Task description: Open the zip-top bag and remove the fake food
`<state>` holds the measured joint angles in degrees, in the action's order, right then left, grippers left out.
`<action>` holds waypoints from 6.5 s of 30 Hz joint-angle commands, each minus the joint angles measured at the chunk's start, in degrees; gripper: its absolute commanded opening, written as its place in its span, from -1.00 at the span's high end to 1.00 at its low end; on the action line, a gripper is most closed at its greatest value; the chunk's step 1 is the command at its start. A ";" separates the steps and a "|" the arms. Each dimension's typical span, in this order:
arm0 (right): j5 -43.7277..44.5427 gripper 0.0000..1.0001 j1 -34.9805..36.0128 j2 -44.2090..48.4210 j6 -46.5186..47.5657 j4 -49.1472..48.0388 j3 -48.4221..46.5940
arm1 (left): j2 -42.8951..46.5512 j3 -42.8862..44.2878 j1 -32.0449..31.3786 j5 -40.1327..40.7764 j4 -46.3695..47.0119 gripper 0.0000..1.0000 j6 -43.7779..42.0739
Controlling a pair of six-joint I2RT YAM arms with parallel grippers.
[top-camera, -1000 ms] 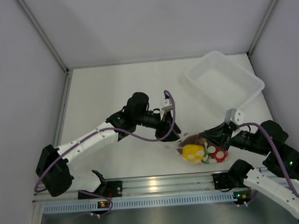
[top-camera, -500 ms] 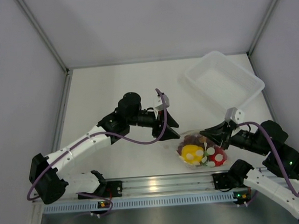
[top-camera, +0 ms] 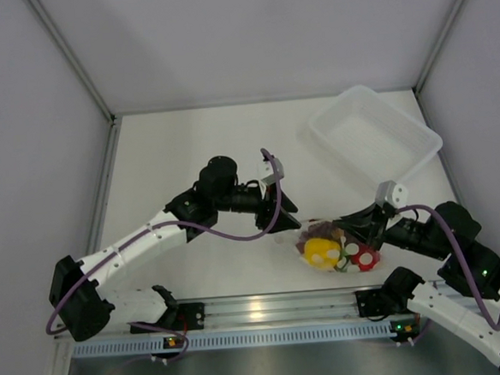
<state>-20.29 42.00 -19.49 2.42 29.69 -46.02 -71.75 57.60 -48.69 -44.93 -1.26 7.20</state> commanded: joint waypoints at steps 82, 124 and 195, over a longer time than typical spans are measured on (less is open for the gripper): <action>-3.00 1.00 0.37 0.24 0.22 -9.74 -0.03 | -0.85 -2.76 5.53 -6.30 6.18 -0.11 3.08; -2.91 1.00 0.37 -0.64 -0.31 -10.44 0.23 | -3.31 -2.94 2.89 -2.18 8.55 -0.10 4.58; 20.82 0.53 1.86 -42.13 -42.75 -36.55 12.35 | 4.07 2.87 -0.27 66.02 -7.01 1.00 32.79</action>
<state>1.78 42.39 -61.39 -37.21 -0.08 -34.41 -69.28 61.23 -48.80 19.62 -16.27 37.71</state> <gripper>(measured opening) 0.294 0.022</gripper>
